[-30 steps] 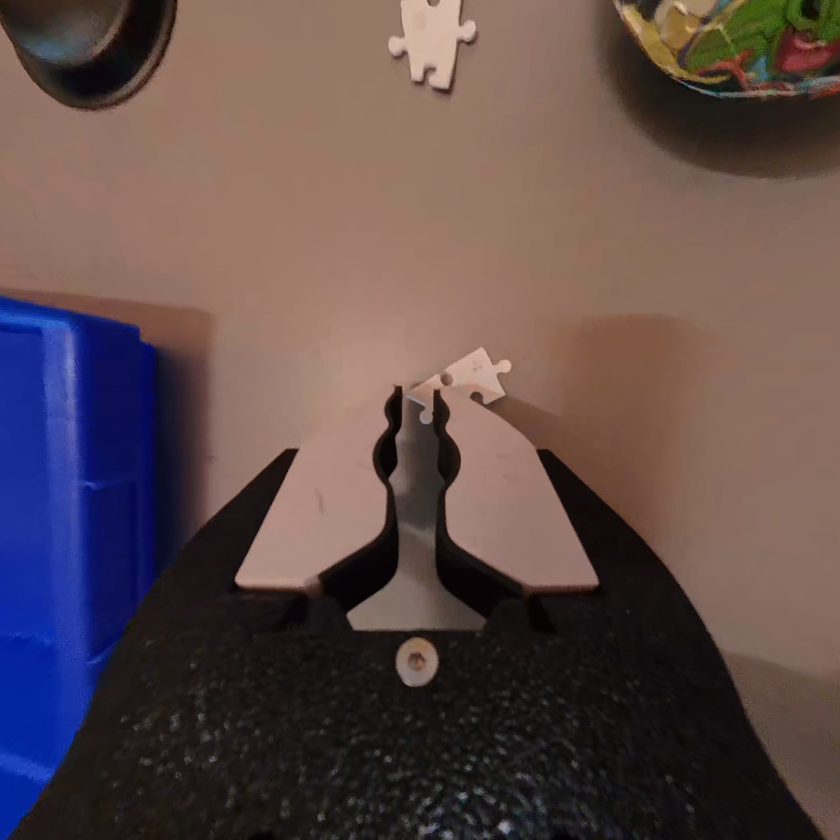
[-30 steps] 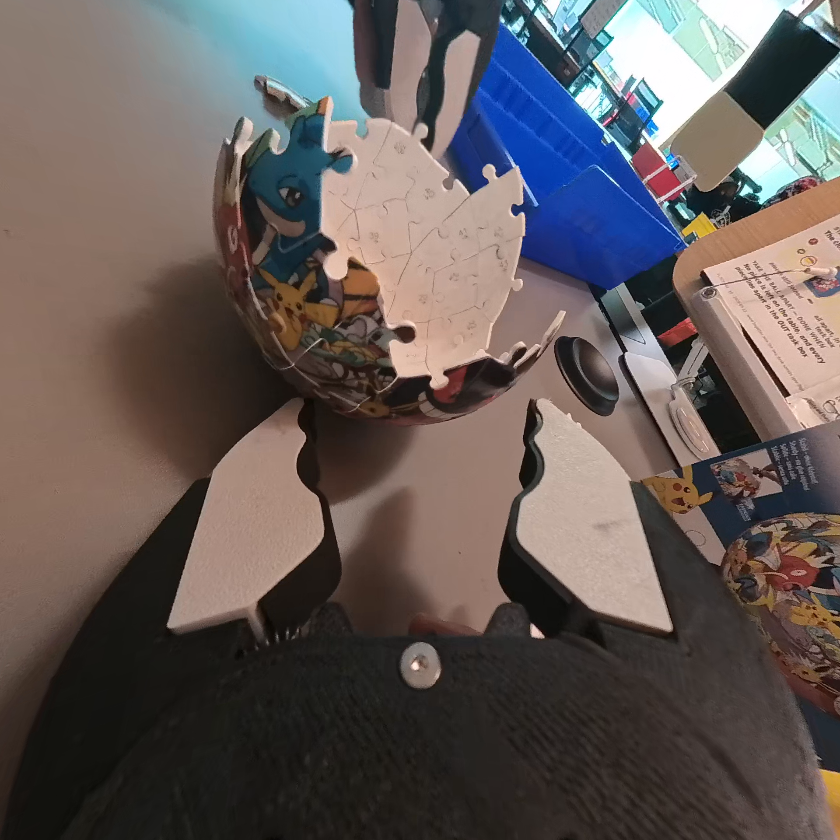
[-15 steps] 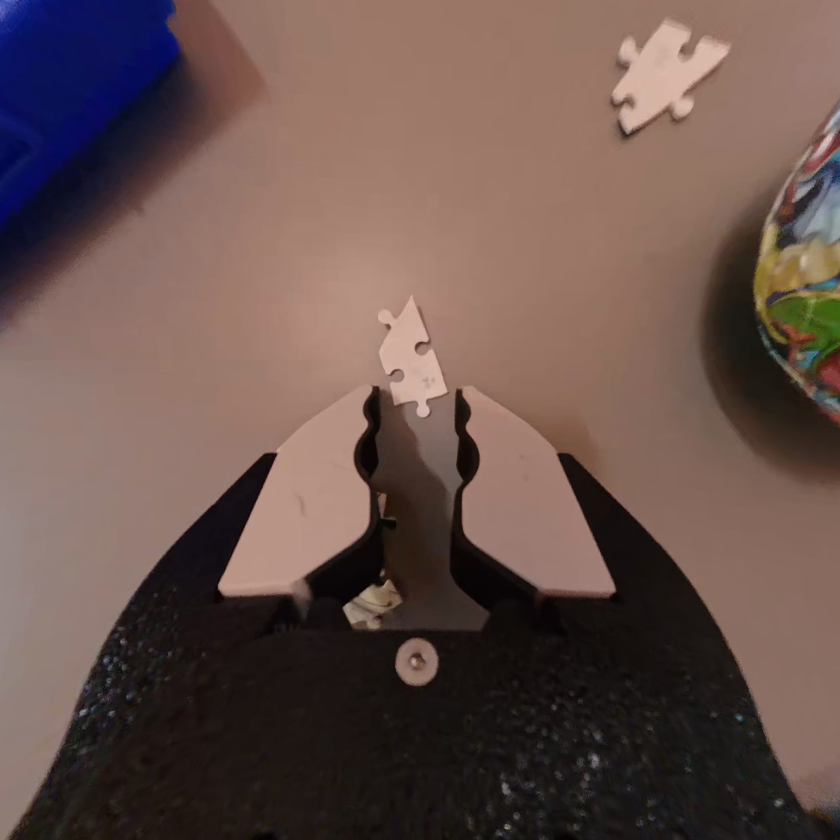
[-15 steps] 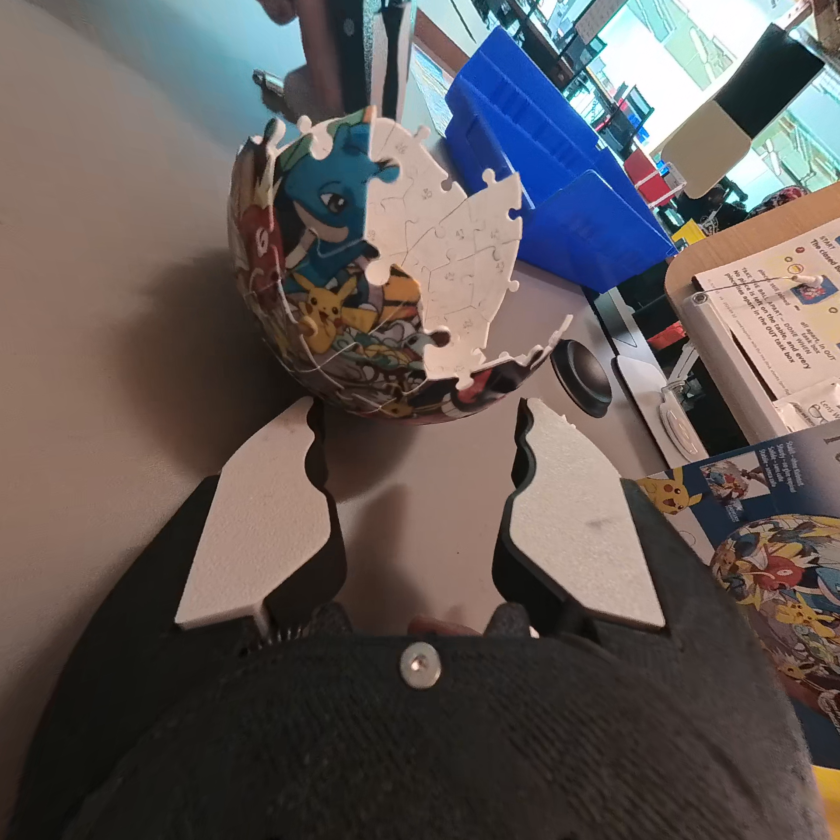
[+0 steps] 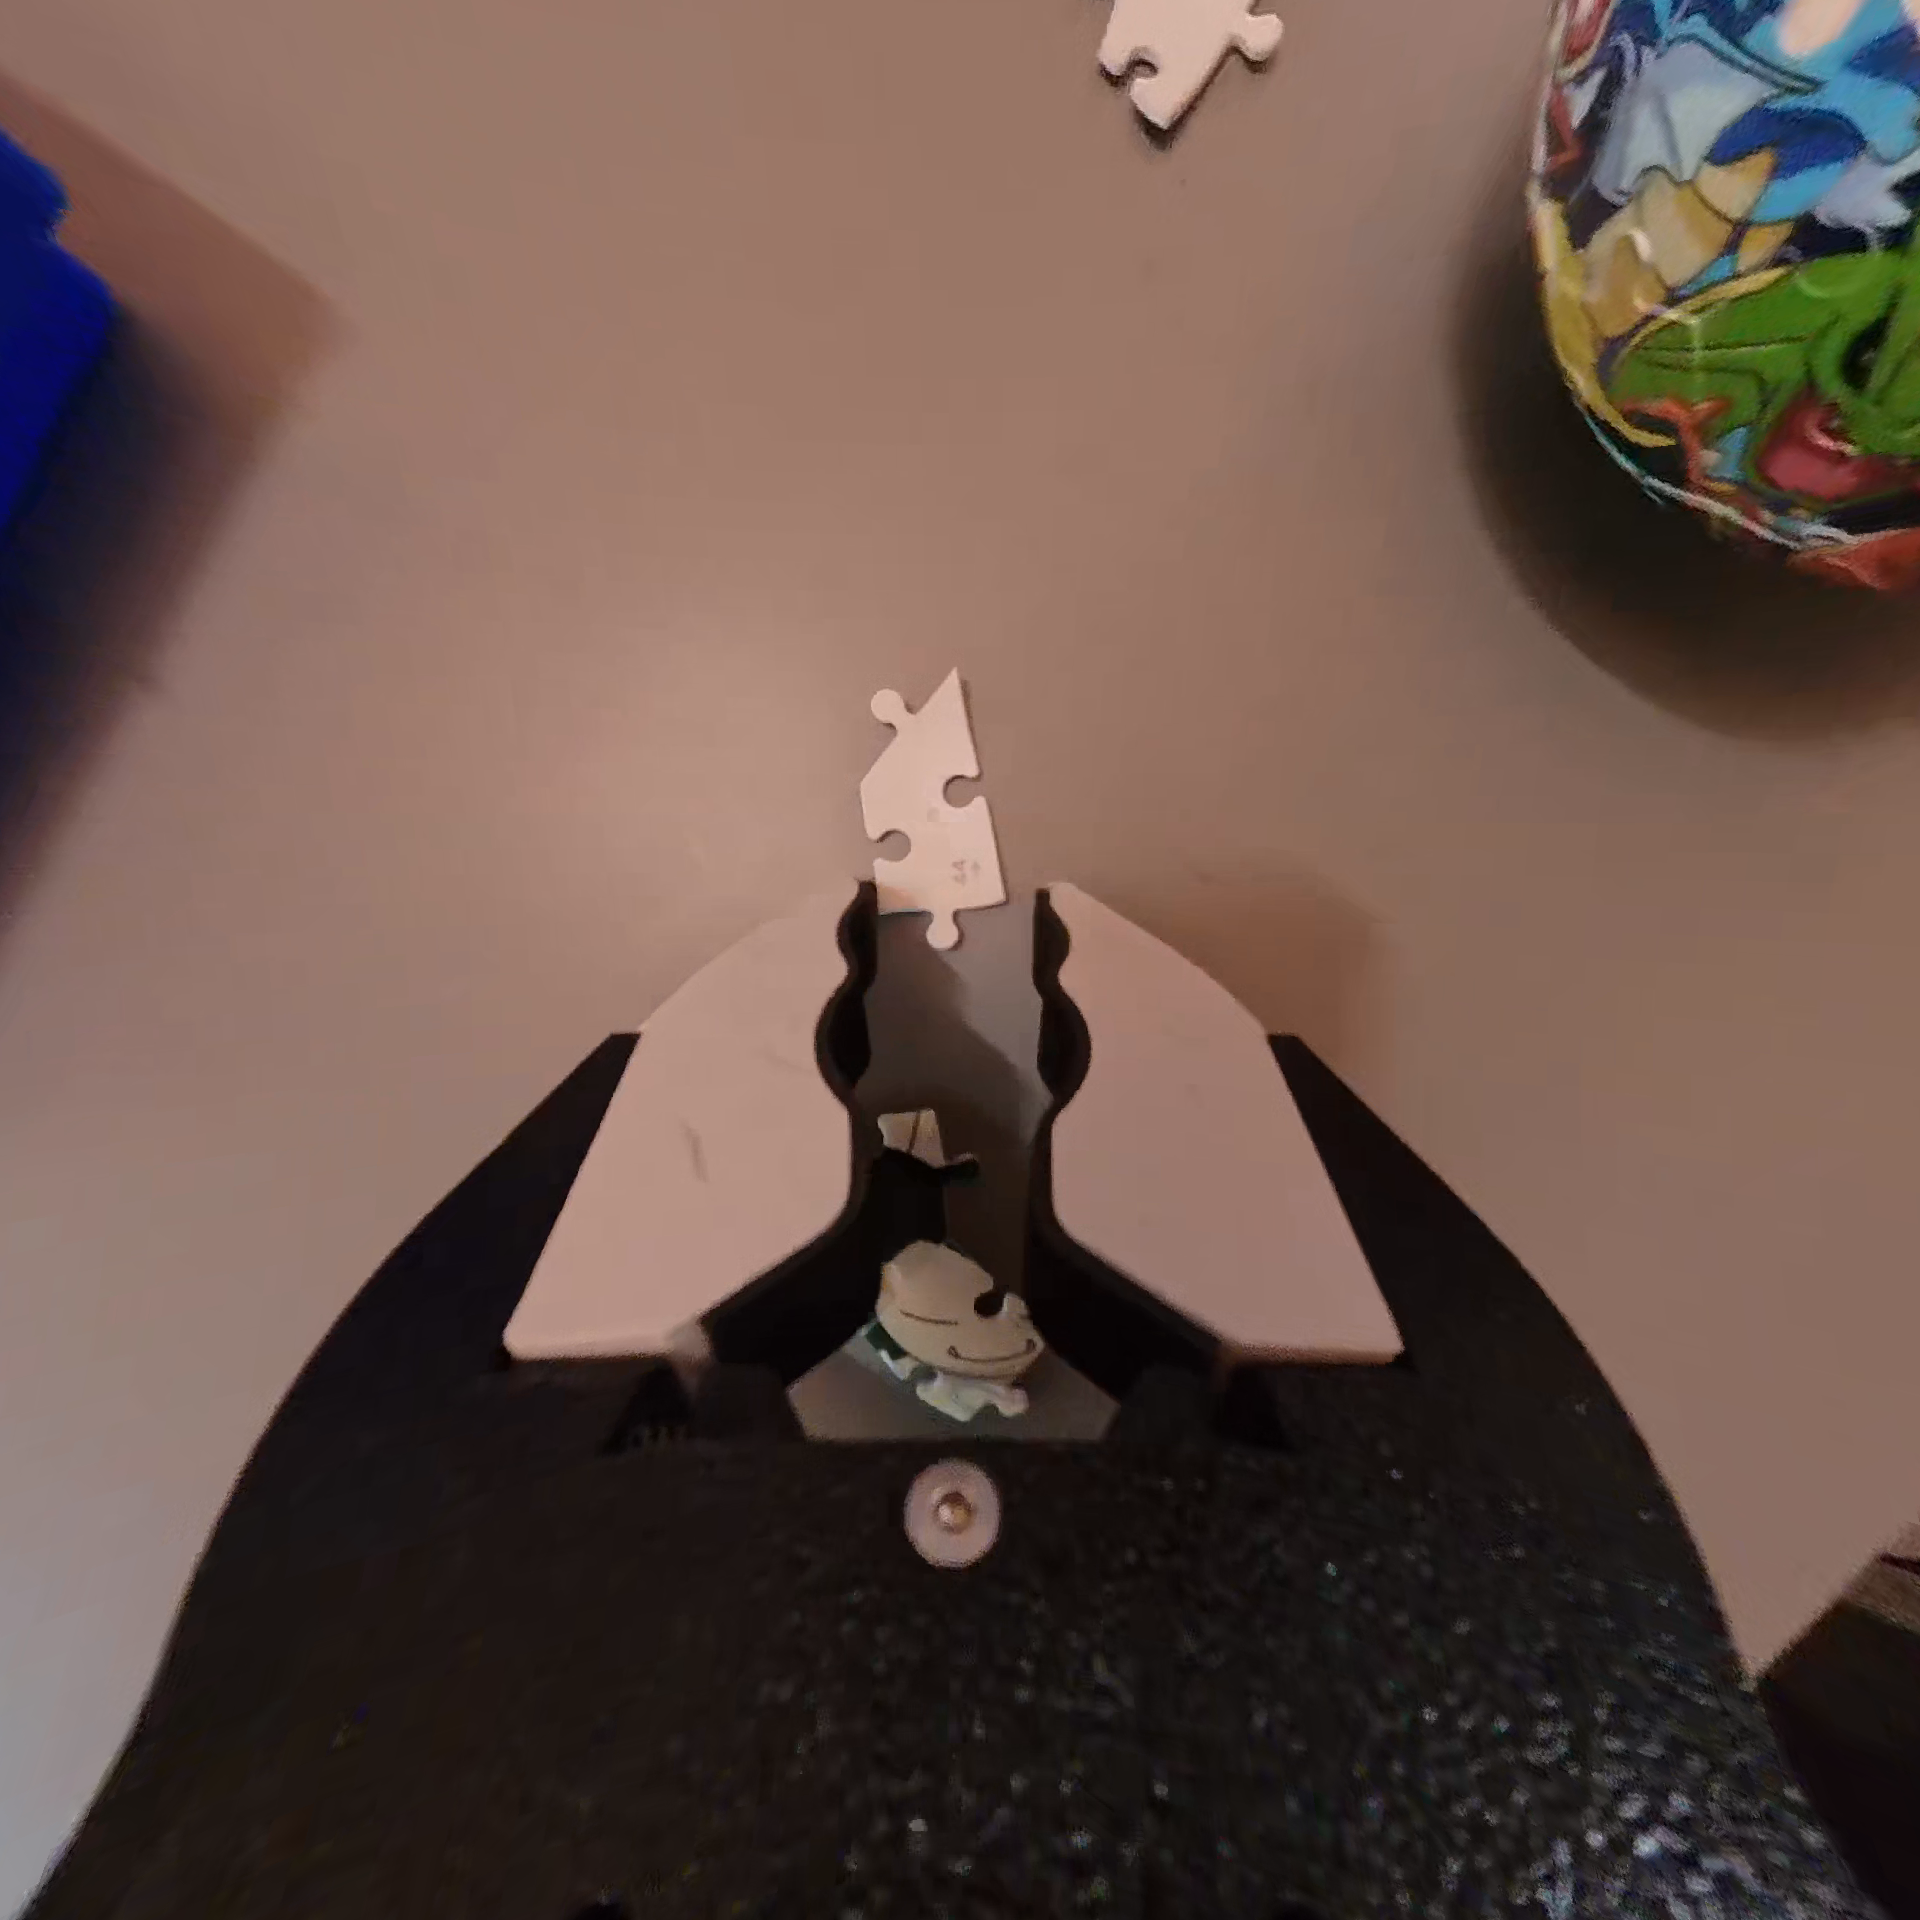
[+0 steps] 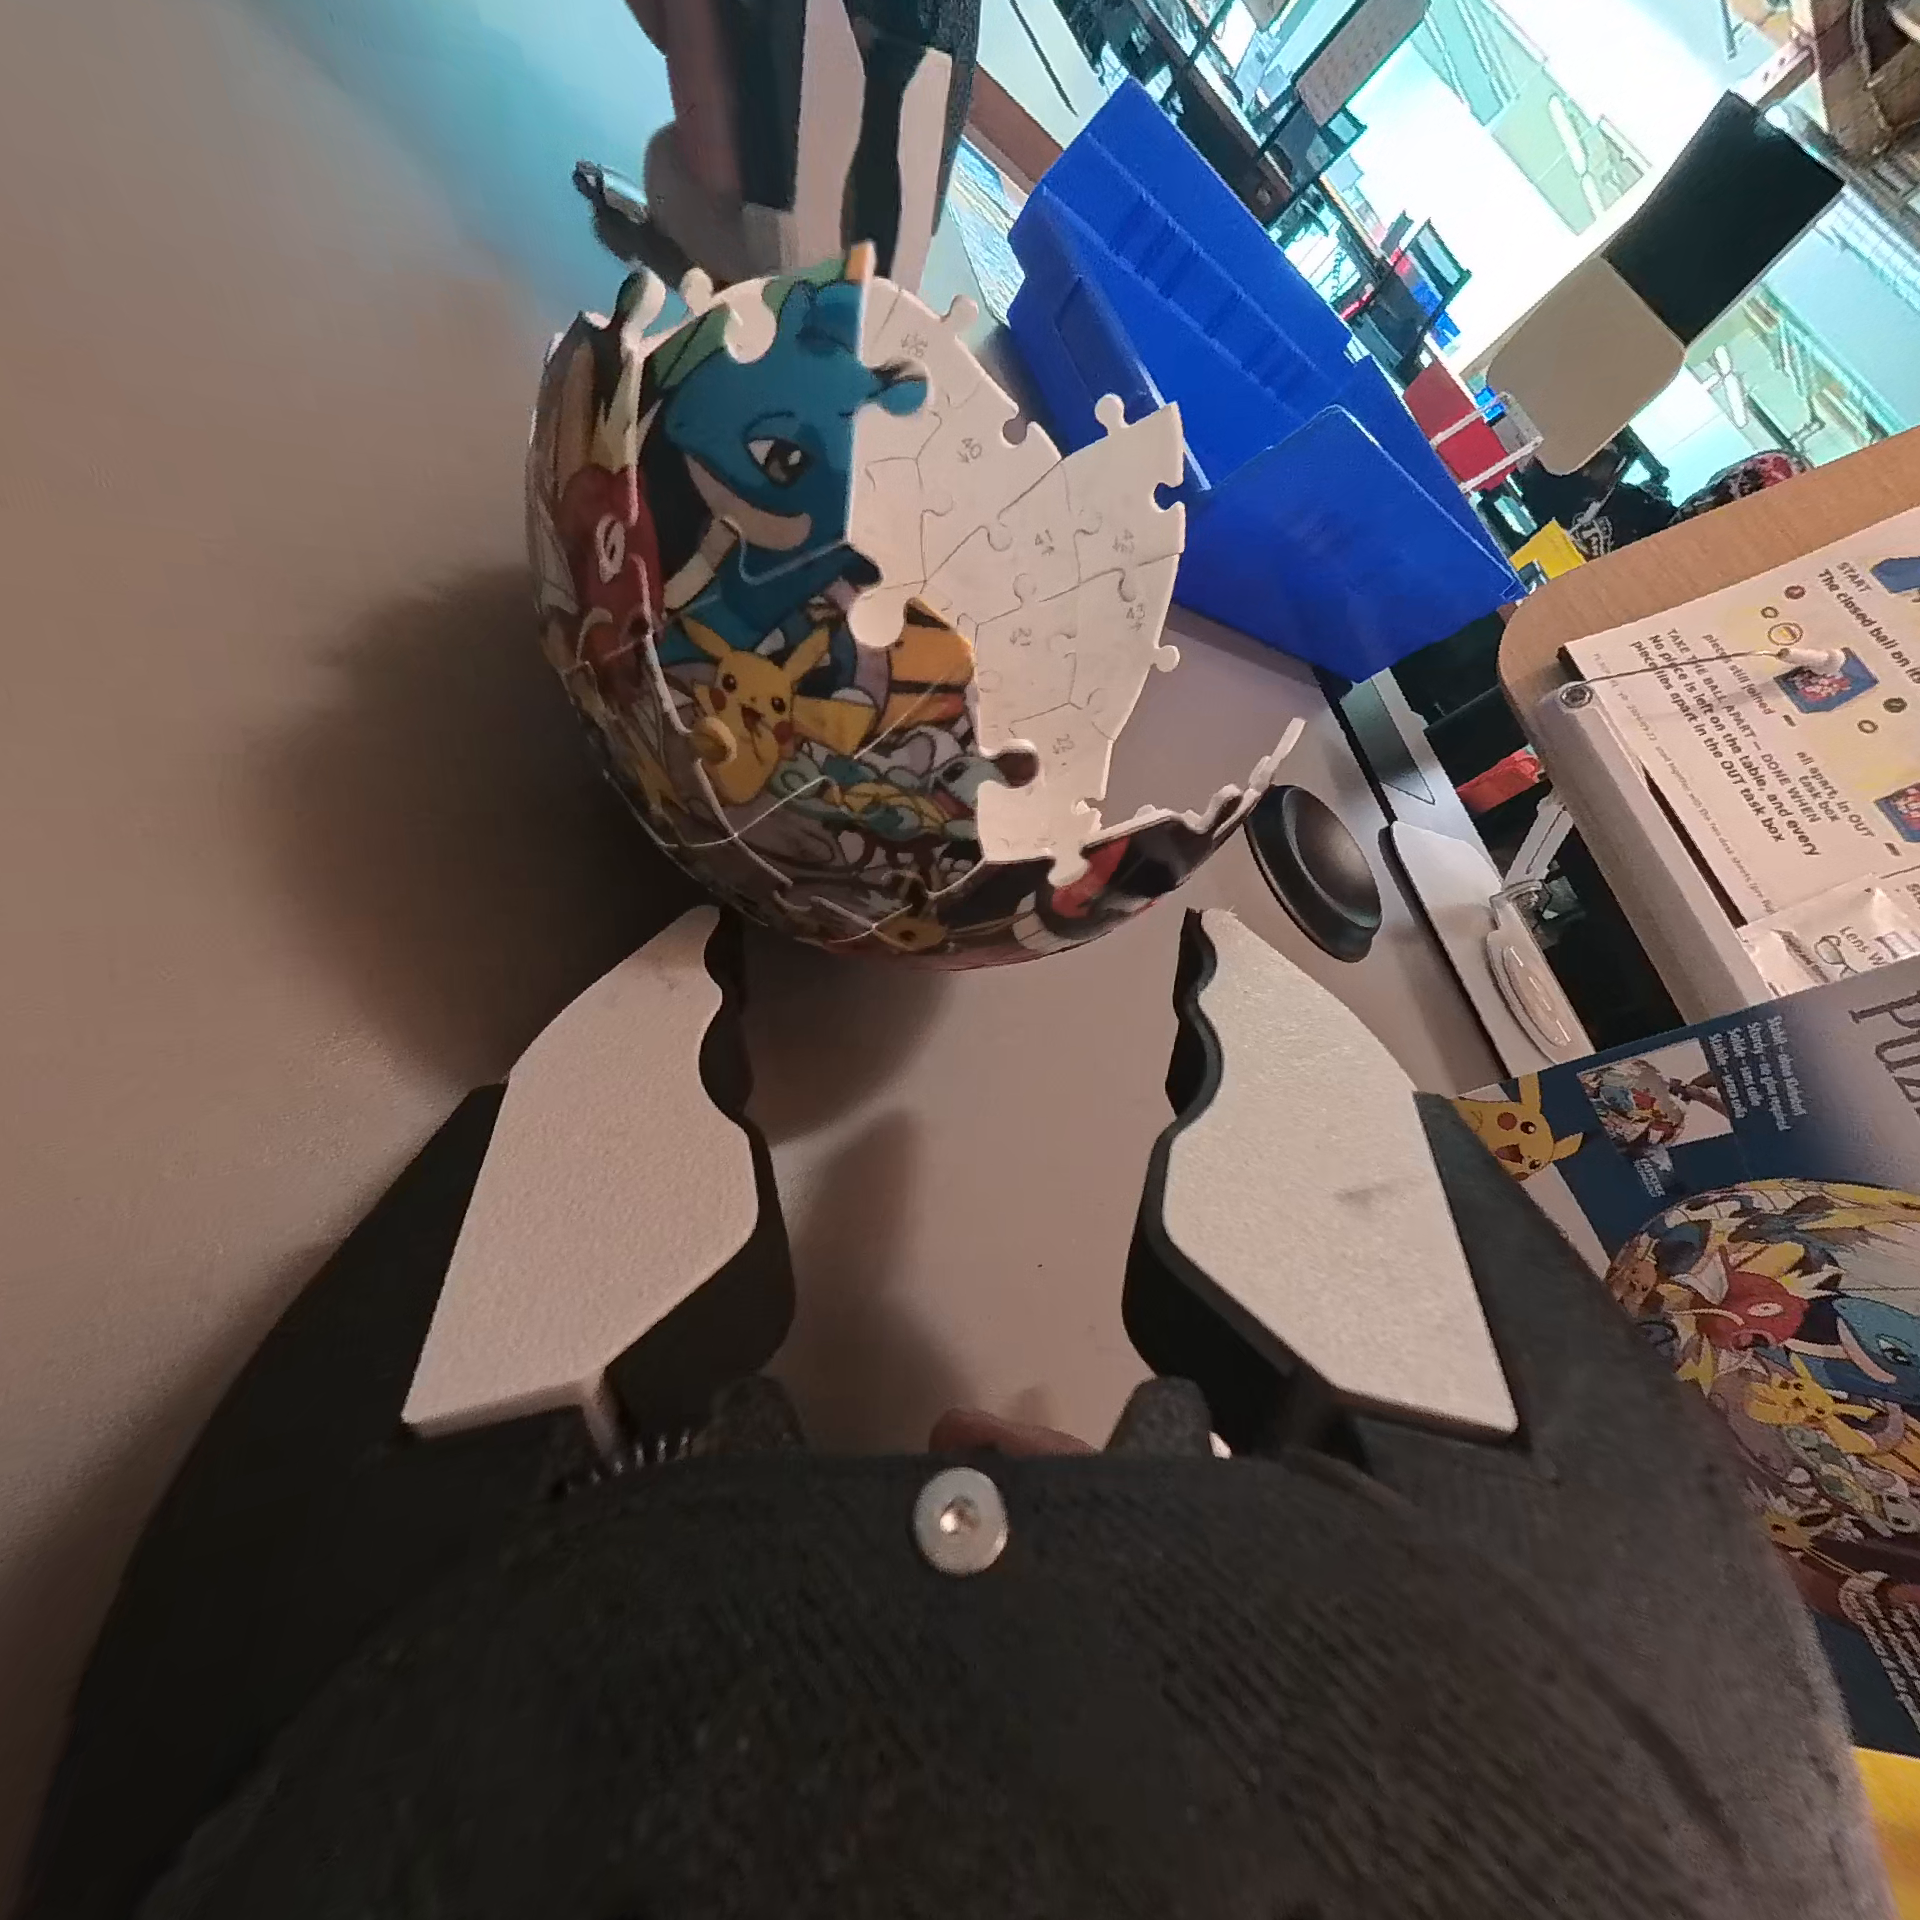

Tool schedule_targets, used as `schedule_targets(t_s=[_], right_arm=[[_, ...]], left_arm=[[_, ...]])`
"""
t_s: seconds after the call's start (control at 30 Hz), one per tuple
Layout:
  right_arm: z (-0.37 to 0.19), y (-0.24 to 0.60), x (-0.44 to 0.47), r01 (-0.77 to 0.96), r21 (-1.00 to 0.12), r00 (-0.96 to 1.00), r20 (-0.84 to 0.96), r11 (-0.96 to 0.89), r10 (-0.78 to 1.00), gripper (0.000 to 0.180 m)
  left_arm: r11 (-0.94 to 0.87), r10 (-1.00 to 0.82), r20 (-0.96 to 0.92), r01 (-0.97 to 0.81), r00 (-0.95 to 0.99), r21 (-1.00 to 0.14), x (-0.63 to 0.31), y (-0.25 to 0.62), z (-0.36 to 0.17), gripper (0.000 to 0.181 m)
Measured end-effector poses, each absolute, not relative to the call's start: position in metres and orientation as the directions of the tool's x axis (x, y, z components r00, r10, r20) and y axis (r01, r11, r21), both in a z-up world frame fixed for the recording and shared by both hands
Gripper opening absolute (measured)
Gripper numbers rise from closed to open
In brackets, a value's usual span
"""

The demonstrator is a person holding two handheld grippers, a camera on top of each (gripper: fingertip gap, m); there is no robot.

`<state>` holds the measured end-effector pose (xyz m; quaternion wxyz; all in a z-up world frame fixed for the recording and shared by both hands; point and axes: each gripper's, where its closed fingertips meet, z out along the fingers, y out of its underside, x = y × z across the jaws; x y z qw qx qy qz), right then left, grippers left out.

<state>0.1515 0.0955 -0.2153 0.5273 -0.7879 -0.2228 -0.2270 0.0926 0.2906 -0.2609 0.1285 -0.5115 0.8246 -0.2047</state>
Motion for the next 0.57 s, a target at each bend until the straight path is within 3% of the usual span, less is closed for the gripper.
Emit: schedule_targets(t_s=[0.03, 0.17, 0.3, 0.57], right_arm=[[-0.215, 0.095, 0.151, 0.592, -0.729, 0.797, 0.594, -0.344, 0.112, 0.079], [-0.215, 0.095, 0.151, 0.592, -0.729, 0.797, 0.594, -0.344, 0.113, 0.079], [-0.216, 0.095, 0.151, 0.592, -0.728, 0.797, 0.593, -0.344, 0.115, 0.078], [-0.217, 0.095, 0.149, 0.602, -0.720, 0.789, 0.603, -0.346, 0.118, 0.072]], left_arm=[[0.374, -0.902, 0.020, -0.802, -0.432, -0.466, 0.091, 0.291, -0.260, 0.029], [0.194, -0.947, 0.142, -0.865, -0.289, -0.462, 0.092, 0.297, -0.253, 0.032], [0.096, -0.963, 0.183, -0.888, -0.197, -0.451, 0.097, 0.303, -0.251, 0.018], [0.213, -0.961, 0.078, -0.888, -0.266, -0.407, 0.095, 0.296, -0.260, 0.018]])
